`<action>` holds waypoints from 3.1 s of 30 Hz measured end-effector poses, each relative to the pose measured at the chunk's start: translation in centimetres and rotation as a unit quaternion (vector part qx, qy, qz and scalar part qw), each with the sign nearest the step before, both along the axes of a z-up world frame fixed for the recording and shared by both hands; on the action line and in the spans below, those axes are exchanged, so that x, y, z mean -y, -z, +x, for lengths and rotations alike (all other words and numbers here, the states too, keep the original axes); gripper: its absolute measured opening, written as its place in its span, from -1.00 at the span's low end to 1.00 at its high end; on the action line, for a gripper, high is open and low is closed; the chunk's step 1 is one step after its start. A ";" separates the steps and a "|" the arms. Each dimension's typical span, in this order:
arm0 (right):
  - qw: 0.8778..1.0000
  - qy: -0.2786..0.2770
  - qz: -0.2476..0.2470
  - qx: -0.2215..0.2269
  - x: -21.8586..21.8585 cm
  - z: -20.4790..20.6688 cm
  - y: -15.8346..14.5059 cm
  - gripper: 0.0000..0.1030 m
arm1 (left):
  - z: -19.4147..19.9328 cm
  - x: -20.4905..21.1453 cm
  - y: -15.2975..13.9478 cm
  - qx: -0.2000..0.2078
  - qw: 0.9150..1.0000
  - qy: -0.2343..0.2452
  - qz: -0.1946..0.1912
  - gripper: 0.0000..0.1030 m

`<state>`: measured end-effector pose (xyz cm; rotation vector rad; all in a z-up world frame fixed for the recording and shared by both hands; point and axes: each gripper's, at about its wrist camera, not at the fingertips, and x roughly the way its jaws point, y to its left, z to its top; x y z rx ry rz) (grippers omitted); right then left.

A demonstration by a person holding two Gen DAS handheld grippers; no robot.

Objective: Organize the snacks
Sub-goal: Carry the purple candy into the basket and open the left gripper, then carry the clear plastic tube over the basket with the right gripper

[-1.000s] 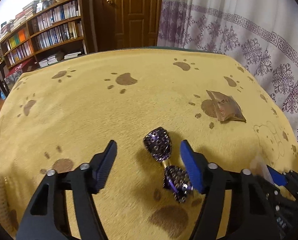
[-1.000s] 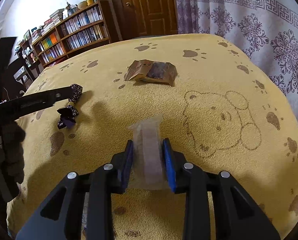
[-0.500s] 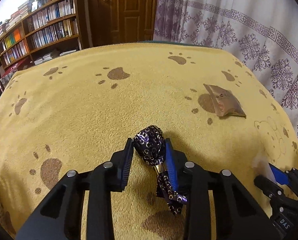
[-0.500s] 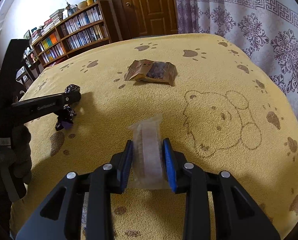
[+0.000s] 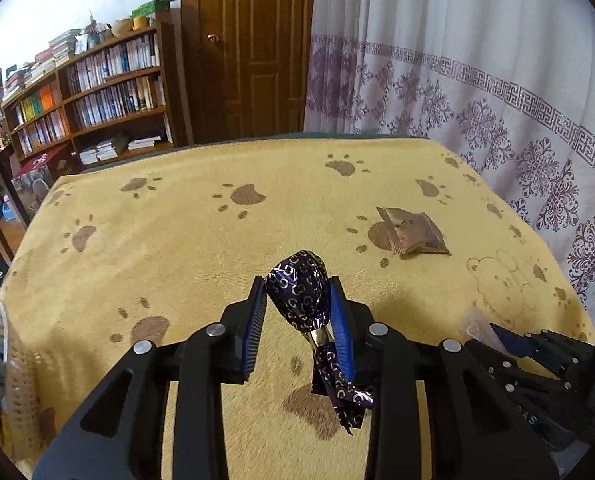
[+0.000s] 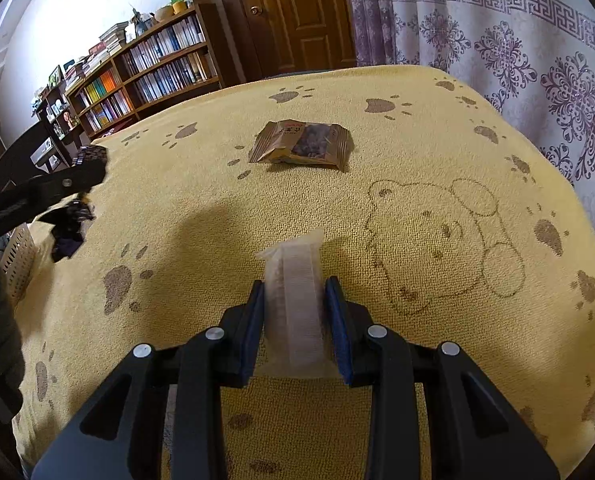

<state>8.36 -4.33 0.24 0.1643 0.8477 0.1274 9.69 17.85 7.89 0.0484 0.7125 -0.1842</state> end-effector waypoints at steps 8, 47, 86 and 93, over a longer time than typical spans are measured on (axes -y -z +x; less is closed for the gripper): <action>1.000 0.000 0.000 0.000 0.0 0.0 0.0 -0.40 | -3.3 -3.7 -2.0 0.028 0.999 -0.038 -0.005 -0.38; 1.000 -0.001 0.002 0.000 0.1 0.0 0.0 -0.40 | -14.1 -27.5 -3.7 0.077 0.949 -0.305 0.002 0.15; 0.995 -0.058 0.067 0.047 -5.1 -3.3 -5.4 -0.45 | -20.1 -27.3 -4.6 0.119 0.953 -0.279 0.026 0.29; 0.982 -0.165 0.050 0.071 -15.7 -4.0 -10.4 -0.45 | -21.9 -29.4 -3.6 0.123 0.951 -0.283 0.001 0.29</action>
